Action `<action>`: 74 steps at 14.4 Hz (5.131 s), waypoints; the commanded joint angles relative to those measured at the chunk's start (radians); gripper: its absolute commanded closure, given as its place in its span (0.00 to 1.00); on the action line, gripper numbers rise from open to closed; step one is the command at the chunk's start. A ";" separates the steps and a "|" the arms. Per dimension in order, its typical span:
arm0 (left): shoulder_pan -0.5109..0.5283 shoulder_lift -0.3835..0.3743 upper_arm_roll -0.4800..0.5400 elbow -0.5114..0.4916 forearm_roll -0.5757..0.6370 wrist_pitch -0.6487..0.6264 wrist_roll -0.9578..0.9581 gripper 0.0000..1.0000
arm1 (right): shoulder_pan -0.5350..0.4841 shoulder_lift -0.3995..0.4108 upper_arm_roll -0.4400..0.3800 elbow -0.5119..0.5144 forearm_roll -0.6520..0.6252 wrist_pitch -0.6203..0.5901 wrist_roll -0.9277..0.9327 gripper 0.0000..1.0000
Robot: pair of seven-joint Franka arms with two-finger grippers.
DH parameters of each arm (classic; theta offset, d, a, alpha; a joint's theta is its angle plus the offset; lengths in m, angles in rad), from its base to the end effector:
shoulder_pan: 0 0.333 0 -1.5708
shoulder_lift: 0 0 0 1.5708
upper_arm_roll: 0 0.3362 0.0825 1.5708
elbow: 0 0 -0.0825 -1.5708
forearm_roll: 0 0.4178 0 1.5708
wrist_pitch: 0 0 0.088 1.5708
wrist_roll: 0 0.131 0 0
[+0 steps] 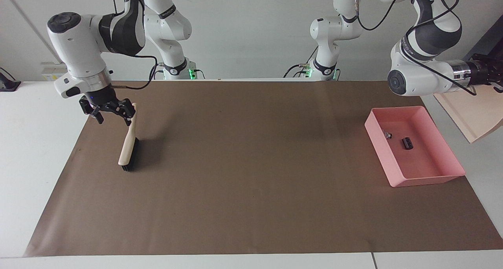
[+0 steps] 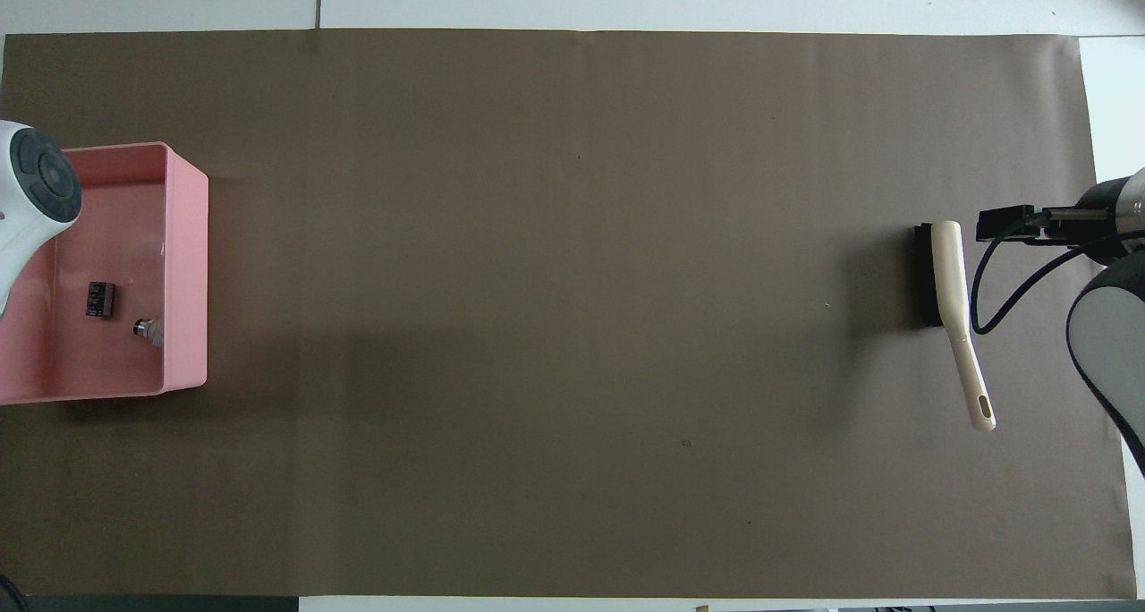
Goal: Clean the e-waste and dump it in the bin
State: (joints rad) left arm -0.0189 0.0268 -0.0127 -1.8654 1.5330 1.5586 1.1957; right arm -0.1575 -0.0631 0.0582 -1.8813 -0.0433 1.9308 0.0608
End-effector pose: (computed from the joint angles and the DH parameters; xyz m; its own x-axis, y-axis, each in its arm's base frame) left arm 0.5982 0.1132 0.5811 0.0528 -0.0327 -0.9981 -0.9986 0.0063 -0.0530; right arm 0.5854 -0.0616 0.5312 0.9830 -0.1433 0.1144 -0.1486 -0.9881 0.0387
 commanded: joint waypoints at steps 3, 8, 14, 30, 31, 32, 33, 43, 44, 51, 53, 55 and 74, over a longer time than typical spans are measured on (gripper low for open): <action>-0.016 -0.044 -0.004 -0.003 -0.371 0.069 0.027 1.00 | 0.007 0.017 -0.012 0.220 -0.013 -0.250 0.065 0.00; -0.084 -0.053 -0.004 -0.066 -0.742 0.126 0.022 1.00 | 0.145 -0.004 -0.158 0.265 -0.017 -0.405 0.068 0.00; -0.298 -0.045 -0.006 -0.199 -0.930 0.245 -0.081 0.99 | 0.102 -0.006 -0.083 0.252 0.082 -0.369 0.106 0.00; -0.368 0.013 -0.006 -0.385 -0.933 0.522 -0.261 0.57 | 0.139 0.019 -0.084 0.335 -0.015 -0.484 0.048 0.00; -0.366 0.001 -0.006 -0.383 -0.935 0.517 -0.266 0.42 | 0.138 0.025 -0.083 0.358 -0.020 -0.502 0.047 0.00; -0.359 -0.017 -0.006 -0.380 -0.936 0.508 -0.266 0.33 | 0.138 0.031 -0.083 0.372 -0.020 -0.506 0.047 0.00; -0.357 -0.037 -0.004 -0.379 -0.953 0.497 -0.274 0.22 | 0.138 0.031 -0.083 0.372 -0.015 -0.507 0.047 0.00; -0.067 -0.148 0.007 -0.288 -1.237 0.356 -0.583 0.02 | 0.133 0.034 -0.084 0.356 0.017 -0.496 0.045 0.00; -0.052 -0.148 0.007 -0.278 -1.251 0.356 -0.666 0.02 | 0.134 0.035 -0.084 0.360 0.010 -0.500 0.042 0.00; 0.026 -0.104 0.008 0.072 -1.490 0.126 -0.947 0.02 | 0.142 0.055 -0.081 0.349 0.022 -0.500 0.105 0.00; 0.027 -0.058 0.008 0.206 -1.501 0.037 -0.962 0.02 | 0.142 0.052 -0.081 0.341 0.022 -0.500 0.113 0.00; 0.027 -0.016 0.008 0.317 -1.525 -0.030 -0.984 0.02 | 0.135 0.046 -0.081 0.340 0.023 -0.500 0.106 0.00; 0.016 -0.030 0.008 0.342 -1.542 -0.115 -1.097 0.02 | 0.139 0.042 -0.083 0.321 0.025 -0.434 0.053 0.00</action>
State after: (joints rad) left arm 0.0045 0.0090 -0.0034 -1.5239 -0.0044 1.4585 0.1377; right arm -0.0160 -0.0091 -0.0264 -1.5398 -0.0273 1.4787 0.1332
